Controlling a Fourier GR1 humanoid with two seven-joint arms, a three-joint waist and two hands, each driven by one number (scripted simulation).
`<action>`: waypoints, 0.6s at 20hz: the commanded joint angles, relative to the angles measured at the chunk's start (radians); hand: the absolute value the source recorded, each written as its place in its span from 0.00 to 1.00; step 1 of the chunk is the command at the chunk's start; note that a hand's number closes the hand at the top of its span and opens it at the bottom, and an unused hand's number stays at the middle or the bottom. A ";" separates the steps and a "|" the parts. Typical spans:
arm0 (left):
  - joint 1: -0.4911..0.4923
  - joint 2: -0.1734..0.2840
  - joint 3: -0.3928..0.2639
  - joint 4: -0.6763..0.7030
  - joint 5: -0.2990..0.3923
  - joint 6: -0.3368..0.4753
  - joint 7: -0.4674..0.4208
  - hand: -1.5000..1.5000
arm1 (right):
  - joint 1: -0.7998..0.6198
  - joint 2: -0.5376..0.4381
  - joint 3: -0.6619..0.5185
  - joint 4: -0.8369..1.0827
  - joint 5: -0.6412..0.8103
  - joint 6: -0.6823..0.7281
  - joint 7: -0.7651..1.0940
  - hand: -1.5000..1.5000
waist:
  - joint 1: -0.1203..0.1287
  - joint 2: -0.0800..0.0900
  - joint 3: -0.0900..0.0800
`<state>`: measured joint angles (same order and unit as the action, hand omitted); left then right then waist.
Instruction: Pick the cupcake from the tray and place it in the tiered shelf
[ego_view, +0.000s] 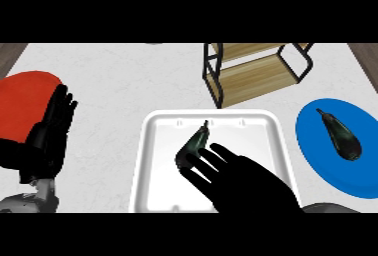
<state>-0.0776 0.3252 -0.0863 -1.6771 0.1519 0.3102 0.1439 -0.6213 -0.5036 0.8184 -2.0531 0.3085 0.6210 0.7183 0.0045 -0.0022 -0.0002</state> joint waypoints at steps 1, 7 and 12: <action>0.062 0.003 0.013 -0.049 -0.002 -0.029 -0.032 0.50 | 0.010 0.053 0.035 0.069 0.137 0.017 0.018 0.00 | 0.005 0.001 0.000; -0.003 -0.057 0.023 0.060 -0.042 -0.027 -0.056 0.50 | 0.125 0.015 -0.049 0.146 0.253 -0.026 -0.239 0.00 | -0.002 0.004 0.001; 0.004 -0.037 0.054 -0.010 -0.042 -0.070 0.007 0.50 | 0.218 0.045 -0.043 0.148 0.352 -0.004 -0.288 0.00 | -0.002 0.002 0.000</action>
<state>-0.0690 0.2818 -0.0501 -1.6570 0.1149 0.2612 0.1149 -0.4588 -0.4511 0.7910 -1.9366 0.5916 0.6220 0.5172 0.0024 -0.0002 0.0001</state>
